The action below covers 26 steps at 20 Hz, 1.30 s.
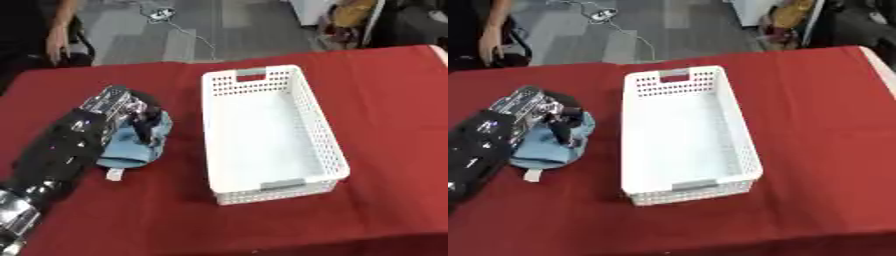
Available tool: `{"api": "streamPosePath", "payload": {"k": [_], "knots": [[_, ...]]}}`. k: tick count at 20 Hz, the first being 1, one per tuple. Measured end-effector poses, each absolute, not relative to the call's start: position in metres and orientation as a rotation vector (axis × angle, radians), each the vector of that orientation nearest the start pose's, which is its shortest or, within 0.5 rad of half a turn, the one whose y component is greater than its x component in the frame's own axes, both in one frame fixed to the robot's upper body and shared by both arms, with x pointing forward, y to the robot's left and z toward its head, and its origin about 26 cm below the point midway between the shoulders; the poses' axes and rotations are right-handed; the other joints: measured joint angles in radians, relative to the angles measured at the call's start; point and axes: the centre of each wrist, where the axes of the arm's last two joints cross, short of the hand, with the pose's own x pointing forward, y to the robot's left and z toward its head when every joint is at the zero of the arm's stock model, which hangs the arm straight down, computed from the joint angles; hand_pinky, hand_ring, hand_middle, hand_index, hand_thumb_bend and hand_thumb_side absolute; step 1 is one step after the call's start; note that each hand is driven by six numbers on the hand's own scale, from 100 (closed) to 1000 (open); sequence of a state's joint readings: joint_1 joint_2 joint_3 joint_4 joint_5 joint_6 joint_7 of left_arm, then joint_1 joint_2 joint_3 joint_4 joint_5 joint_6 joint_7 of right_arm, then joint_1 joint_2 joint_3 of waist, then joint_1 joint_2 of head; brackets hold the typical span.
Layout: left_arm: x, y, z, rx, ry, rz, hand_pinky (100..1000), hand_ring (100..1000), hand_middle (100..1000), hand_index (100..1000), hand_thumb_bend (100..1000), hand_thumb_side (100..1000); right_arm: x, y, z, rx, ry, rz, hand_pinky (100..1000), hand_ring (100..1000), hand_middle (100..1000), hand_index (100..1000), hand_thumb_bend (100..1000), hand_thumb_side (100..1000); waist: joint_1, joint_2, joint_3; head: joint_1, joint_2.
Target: Pick up objects on the table and place them in the box.
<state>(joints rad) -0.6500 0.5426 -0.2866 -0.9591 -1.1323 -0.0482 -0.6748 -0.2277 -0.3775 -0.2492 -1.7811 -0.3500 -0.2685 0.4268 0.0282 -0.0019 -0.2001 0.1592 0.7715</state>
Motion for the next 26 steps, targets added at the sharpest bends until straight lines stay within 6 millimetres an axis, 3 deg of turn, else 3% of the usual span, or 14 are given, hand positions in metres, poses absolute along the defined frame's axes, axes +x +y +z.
{"api": "streamPosePath", "payload": {"k": [3, 9, 14, 18, 23, 26], "knots": [[0.423, 0.336, 0.079, 0.845, -0.631, -1.674, 100, 100, 264, 271, 100, 238, 0.31, -0.358, 0.158, 0.107, -2.292, 0.455, 810, 943, 880, 1000, 100, 940, -0.002, 0.002, 0.001, 0.0, 0.0], [0.418, 0.34, 0.073, 0.883, -0.745, -1.574, 100, 100, 162, 175, 100, 303, 0.31, -0.358, 0.158, 0.105, -2.295, 0.453, 809, 942, 879, 1000, 100, 940, -0.005, 0.004, 0.003, 0.0, 0.0], [0.413, 0.339, 0.079, 0.886, -0.882, -1.432, 100, 100, 104, 147, 100, 361, 0.31, -0.358, 0.158, 0.103, -2.296, 0.452, 809, 942, 879, 1000, 100, 941, -0.005, 0.008, 0.003, 0.0, 0.0], [0.403, 0.341, 0.095, 0.855, -1.078, -1.201, 100, 100, 105, 133, 100, 474, 0.31, -0.358, 0.158, 0.102, -2.296, 0.452, 809, 943, 879, 1000, 100, 941, -0.006, 0.008, 0.006, -0.001, 0.0], [0.387, 0.351, 0.127, 0.848, -1.379, -0.795, 100, 100, 103, 126, 100, 649, 0.309, -0.36, 0.159, 0.095, -2.297, 0.443, 809, 942, 879, 1000, 100, 942, -0.008, 0.009, 0.011, -0.002, 0.0], [0.377, 0.357, 0.144, 0.854, -1.548, -0.532, 100, 100, 113, 134, 100, 672, 0.309, -0.36, 0.159, 0.091, -2.299, 0.44, 809, 942, 878, 1000, 100, 940, -0.01, 0.008, 0.015, -0.006, 0.0]]}}
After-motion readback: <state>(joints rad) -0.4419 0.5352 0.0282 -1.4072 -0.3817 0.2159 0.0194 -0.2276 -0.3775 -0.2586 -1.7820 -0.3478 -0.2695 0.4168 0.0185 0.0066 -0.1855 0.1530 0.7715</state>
